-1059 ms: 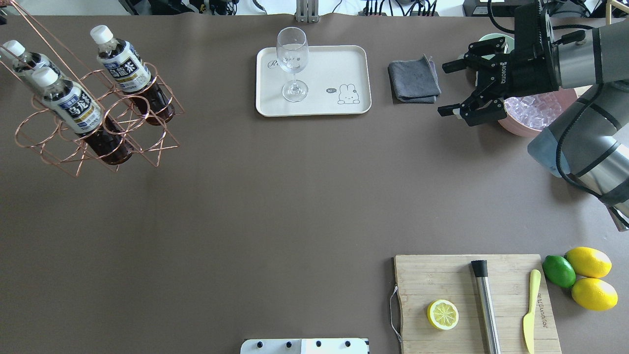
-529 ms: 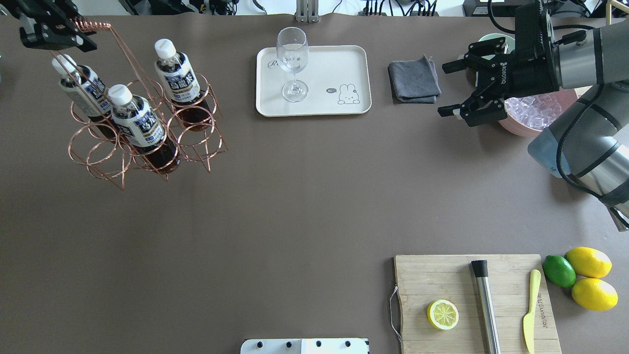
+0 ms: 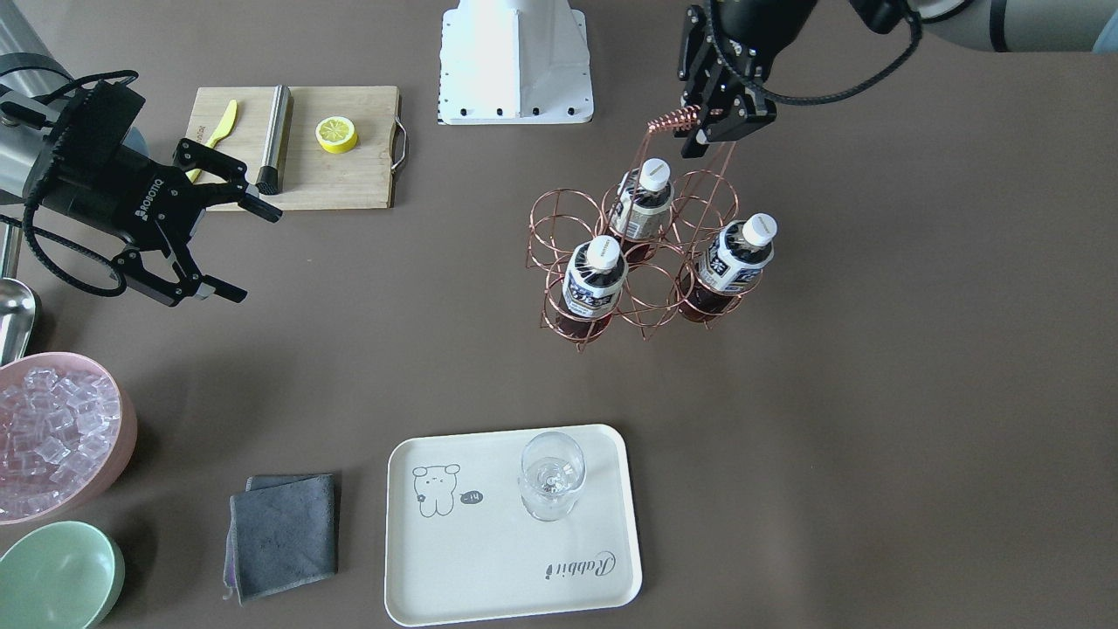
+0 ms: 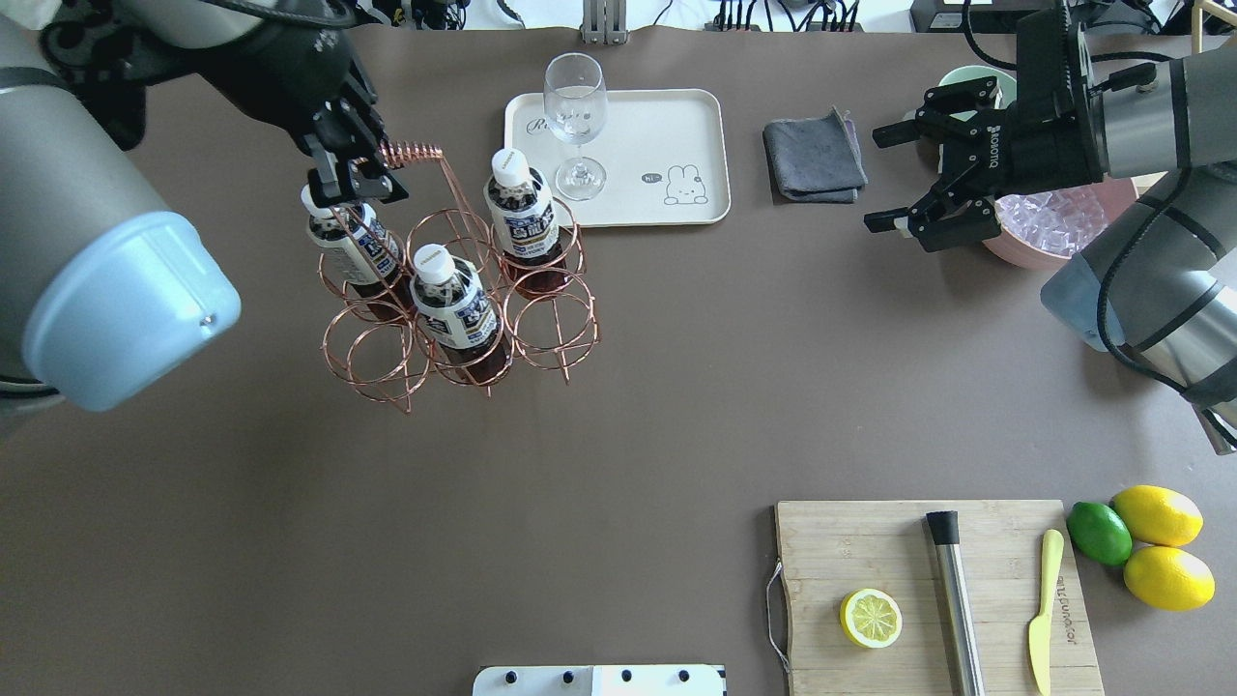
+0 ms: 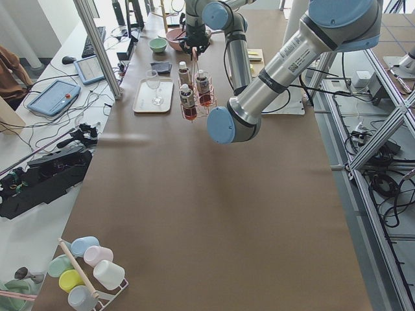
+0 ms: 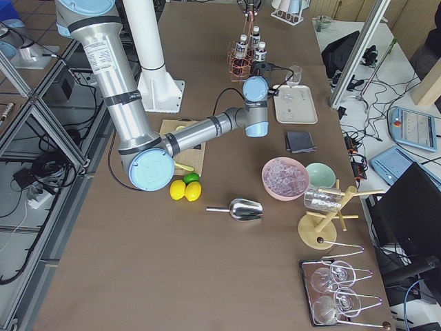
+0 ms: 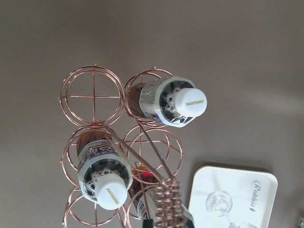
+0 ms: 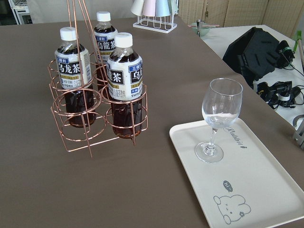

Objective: Take tea from basket to plate

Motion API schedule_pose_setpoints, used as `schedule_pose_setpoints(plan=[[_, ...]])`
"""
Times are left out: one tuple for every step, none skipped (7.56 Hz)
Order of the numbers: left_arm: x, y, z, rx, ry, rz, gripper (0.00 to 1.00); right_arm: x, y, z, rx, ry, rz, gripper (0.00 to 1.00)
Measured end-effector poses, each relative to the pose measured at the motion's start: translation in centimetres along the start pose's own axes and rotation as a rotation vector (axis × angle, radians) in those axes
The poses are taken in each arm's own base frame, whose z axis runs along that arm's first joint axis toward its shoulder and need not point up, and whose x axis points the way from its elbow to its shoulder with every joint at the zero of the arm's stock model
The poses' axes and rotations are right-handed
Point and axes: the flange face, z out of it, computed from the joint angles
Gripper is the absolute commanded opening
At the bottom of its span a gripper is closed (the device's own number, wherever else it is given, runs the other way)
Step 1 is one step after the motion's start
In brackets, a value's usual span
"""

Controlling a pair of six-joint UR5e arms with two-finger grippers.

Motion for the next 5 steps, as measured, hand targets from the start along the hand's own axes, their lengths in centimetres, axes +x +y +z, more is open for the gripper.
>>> schedule_pose_setpoints(plan=[[-2.5,2.9,1.0,-0.006,-0.003,0.002,0.00,-0.1,0.1,-0.1,0.004,-0.001,-0.004,0.99],[-4.3,5.3,2.0,-0.010,-0.004,0.014,0.00,-0.2,0.6,-0.3,0.011,-0.002,-0.006,0.99],[-5.6,7.1,3.2,-0.013,0.003,0.018,0.00,-0.3,1.1,-0.5,0.015,-0.001,-0.007,0.99],[-6.8,8.5,4.5,-0.014,0.012,0.021,0.00,-0.4,1.4,-0.7,0.018,-0.002,-0.008,0.99],[-7.8,9.8,5.6,-0.012,0.017,0.020,0.00,-0.5,1.5,-0.8,0.019,-0.002,-0.009,0.99]])
